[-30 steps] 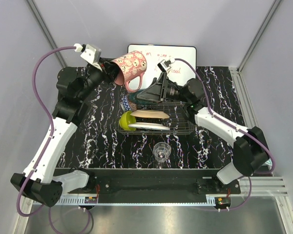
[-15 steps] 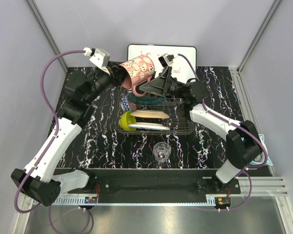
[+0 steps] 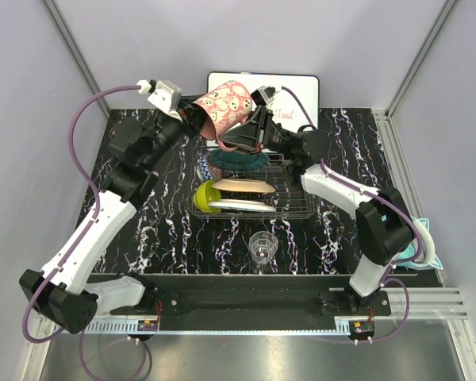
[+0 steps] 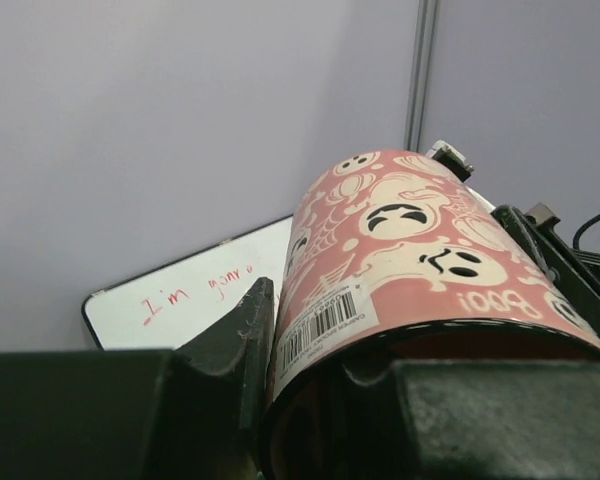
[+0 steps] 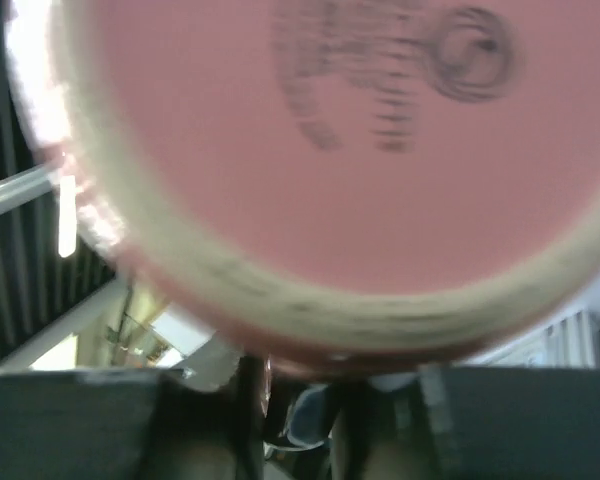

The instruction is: Load the mixed dishes into the dish rack

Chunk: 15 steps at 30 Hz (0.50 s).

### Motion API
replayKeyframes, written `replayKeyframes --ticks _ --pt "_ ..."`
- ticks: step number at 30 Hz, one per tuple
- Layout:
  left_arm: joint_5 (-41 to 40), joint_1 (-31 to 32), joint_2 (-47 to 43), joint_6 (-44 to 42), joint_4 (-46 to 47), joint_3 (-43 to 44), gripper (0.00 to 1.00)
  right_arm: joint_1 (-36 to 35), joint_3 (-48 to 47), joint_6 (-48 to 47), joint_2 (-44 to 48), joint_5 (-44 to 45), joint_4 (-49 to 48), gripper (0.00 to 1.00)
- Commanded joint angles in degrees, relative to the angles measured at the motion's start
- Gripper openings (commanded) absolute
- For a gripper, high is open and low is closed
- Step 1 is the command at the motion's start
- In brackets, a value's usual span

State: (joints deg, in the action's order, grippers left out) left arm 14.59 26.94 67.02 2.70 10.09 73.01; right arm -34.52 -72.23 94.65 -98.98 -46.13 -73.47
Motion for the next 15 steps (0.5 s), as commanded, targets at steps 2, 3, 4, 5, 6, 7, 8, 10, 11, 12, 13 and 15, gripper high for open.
replayKeyframes --ticks 2,3,4,5,6,7,8,10,11,12,13,15 --pt "1.14 1.45 -2.33 -2.34 7.67 -4.44 0.00 -0.02 -4.24 2.38 -1.13 1.04 -5.54 0.13" --pt "0.97 1.45 -2.60 -3.74 7.49 -5.15 0.00 0.07 -4.06 2.47 -1.04 1.04 -5.98 0.10" --pt "0.88 1.45 -3.12 -4.97 7.06 -6.03 0.00 0.07 -4.06 2.55 -0.95 0.95 -6.68 0.07" --pt "0.97 1.45 -3.39 -5.59 6.70 -7.61 0.00 0.07 -4.06 2.73 -0.95 0.87 -6.86 0.01" --pt "0.88 1.45 -4.17 -6.12 6.27 -8.41 0.00 0.07 -3.80 2.73 -0.60 0.78 -7.12 0.00" --pt "0.71 1.54 -4.44 -7.00 5.04 -9.81 0.00 0.16 -3.54 2.47 -0.34 0.60 -7.38 0.00" --pt "0.70 1.45 -4.79 -7.61 4.25 -10.34 0.00 0.51 -3.27 2.21 0.01 0.51 -7.30 0.00" --pt "0.01 1.45 -6.20 -9.63 2.67 -12.09 0.00 1.12 -1.70 0.55 1.94 0.25 -6.86 0.00" --pt "-0.61 1.45 -6.73 -10.16 2.14 -12.71 0.00 2.34 -0.99 -0.34 2.82 0.16 -6.34 0.00" --pt "-1.57 1.45 -7.86 -10.61 1.69 -13.33 0.00 3.05 0.58 -1.56 5.26 -0.27 -4.07 0.00" --pt "-2.80 1.45 -8.31 -11.65 -0.22 -13.77 0.07 3.75 1.20 -4.88 6.77 -0.63 -2.13 0.00" --pt "-4.74 1.45 -9.45 -12.45 -2.78 -13.51 0.15 5.78 1.91 -10.60 11.58 -2.72 8.79 0.00"
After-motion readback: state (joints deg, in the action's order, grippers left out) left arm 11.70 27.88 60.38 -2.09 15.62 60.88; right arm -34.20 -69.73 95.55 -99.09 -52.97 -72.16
